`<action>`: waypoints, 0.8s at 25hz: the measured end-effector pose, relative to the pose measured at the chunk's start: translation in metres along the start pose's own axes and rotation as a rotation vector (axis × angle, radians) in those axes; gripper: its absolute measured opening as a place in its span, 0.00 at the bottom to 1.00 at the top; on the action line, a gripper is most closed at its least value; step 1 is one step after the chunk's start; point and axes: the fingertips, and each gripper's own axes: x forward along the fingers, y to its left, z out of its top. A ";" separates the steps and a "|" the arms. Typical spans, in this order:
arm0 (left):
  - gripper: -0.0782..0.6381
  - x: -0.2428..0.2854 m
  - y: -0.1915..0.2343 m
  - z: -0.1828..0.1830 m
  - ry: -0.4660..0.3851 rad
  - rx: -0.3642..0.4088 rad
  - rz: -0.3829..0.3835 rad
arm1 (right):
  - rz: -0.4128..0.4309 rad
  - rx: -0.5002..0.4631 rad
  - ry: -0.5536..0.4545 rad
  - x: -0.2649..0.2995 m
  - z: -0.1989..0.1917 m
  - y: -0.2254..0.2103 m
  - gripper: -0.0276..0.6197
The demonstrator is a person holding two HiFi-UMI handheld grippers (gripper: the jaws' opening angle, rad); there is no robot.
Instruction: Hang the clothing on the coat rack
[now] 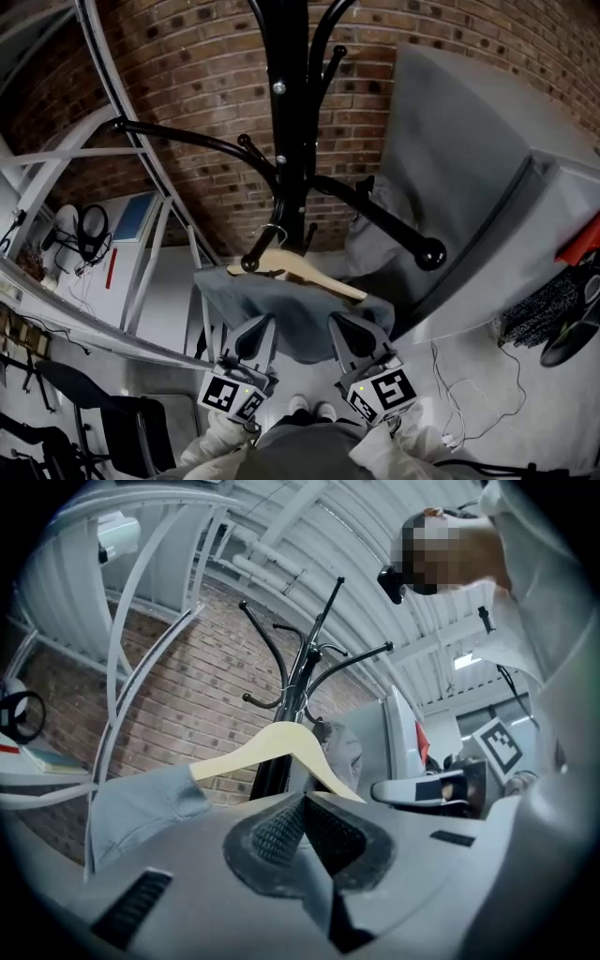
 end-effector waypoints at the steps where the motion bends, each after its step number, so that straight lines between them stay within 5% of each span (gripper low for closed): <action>1: 0.12 0.000 -0.002 0.000 0.003 0.017 0.007 | -0.001 0.004 -0.001 -0.002 0.000 -0.001 0.08; 10: 0.12 -0.013 -0.003 -0.006 0.040 0.094 0.083 | -0.005 0.012 0.005 -0.010 -0.004 0.005 0.08; 20: 0.12 -0.024 0.004 -0.013 0.071 0.103 0.061 | -0.027 0.002 0.006 -0.004 -0.006 0.021 0.08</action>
